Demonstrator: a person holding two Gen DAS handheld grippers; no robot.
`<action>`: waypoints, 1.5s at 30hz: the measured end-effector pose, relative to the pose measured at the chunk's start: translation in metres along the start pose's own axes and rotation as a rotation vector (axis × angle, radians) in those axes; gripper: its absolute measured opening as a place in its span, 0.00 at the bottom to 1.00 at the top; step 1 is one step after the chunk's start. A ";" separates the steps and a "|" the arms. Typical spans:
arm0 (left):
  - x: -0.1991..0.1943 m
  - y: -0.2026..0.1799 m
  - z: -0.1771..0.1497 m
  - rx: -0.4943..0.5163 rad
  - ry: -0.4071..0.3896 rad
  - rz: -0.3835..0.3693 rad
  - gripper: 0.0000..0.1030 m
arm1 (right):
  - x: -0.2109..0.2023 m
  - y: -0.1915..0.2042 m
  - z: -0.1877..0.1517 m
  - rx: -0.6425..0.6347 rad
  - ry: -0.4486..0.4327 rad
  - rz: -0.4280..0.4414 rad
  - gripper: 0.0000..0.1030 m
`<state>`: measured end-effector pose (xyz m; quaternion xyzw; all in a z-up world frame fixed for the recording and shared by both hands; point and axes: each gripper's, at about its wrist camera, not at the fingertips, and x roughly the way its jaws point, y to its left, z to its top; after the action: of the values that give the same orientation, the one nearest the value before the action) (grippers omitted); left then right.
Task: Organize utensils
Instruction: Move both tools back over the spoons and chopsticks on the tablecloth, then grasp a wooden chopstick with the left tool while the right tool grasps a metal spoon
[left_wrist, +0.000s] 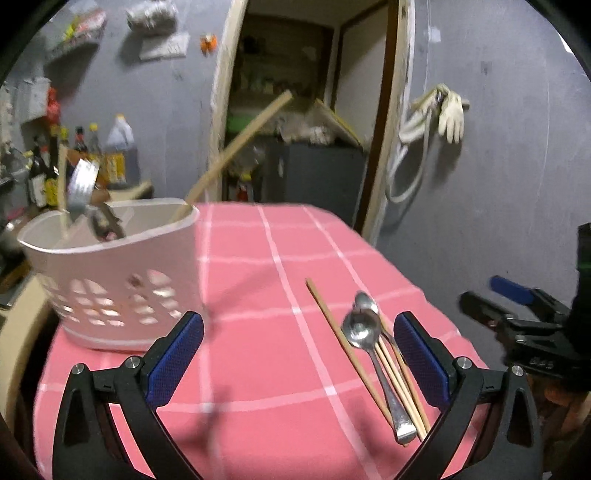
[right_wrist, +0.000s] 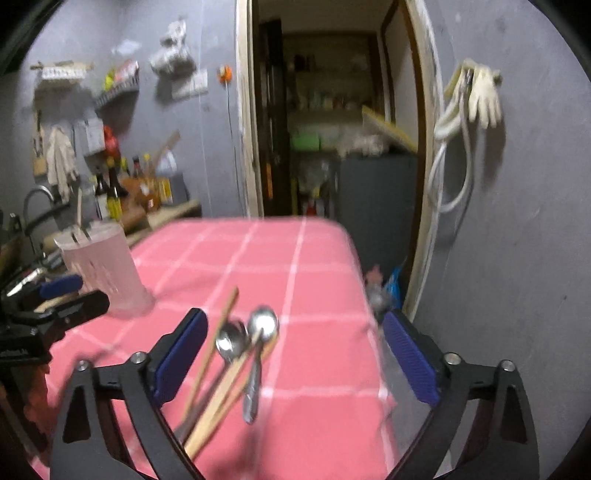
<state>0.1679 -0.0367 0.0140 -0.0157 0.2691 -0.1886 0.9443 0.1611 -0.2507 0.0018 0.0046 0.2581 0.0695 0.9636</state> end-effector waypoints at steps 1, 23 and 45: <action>0.009 -0.001 0.000 0.003 0.028 -0.010 0.95 | 0.007 -0.001 -0.002 -0.001 0.035 0.009 0.78; 0.104 -0.010 -0.010 -0.020 0.409 -0.160 0.27 | 0.059 0.008 -0.024 -0.077 0.334 0.158 0.41; 0.119 -0.019 -0.006 -0.020 0.447 -0.087 0.11 | 0.077 0.006 -0.018 -0.074 0.356 0.100 0.33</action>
<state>0.2515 -0.0978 -0.0487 0.0058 0.4727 -0.2250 0.8520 0.2177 -0.2349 -0.0518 -0.0306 0.4211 0.1266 0.8976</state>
